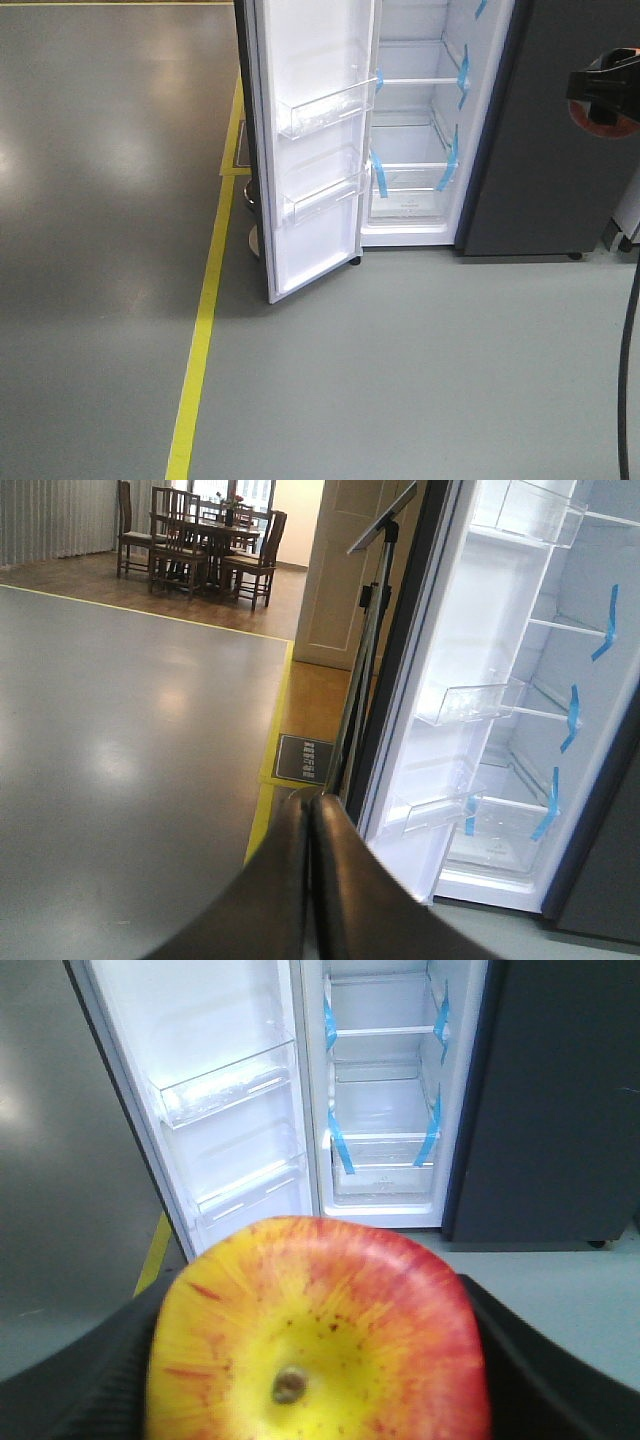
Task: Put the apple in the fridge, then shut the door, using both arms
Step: 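Drive closer to the refrigerator's open compartment with the apple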
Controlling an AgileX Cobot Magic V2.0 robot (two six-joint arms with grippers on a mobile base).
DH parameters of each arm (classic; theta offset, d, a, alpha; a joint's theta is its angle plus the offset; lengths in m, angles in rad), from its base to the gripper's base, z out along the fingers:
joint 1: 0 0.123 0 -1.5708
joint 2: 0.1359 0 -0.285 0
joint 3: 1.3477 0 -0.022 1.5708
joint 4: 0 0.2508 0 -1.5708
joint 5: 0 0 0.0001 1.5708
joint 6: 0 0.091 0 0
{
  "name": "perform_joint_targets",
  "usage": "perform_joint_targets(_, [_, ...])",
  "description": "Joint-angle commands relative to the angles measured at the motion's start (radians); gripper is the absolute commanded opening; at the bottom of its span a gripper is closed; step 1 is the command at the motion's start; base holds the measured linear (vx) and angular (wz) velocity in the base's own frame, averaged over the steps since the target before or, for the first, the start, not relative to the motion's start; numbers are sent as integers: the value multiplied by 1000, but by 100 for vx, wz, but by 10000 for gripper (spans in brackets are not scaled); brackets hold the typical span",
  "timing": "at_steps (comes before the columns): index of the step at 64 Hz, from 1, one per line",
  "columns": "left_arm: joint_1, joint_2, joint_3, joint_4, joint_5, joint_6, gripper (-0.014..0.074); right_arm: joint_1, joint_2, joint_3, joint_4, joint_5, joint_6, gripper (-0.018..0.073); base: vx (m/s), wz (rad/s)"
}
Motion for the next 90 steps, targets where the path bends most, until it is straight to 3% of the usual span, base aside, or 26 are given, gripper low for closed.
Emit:
perform_joint_targets(1, [-6,-14,29,-2,-80,-9,-6,-4,-30,-32,2,-79,-7,8,13,1])
perform_joint_targets(90, [-6,-14,29,-2,-80,-9,-6,-4,-30,-32,2,-79,-7,8,12,1])
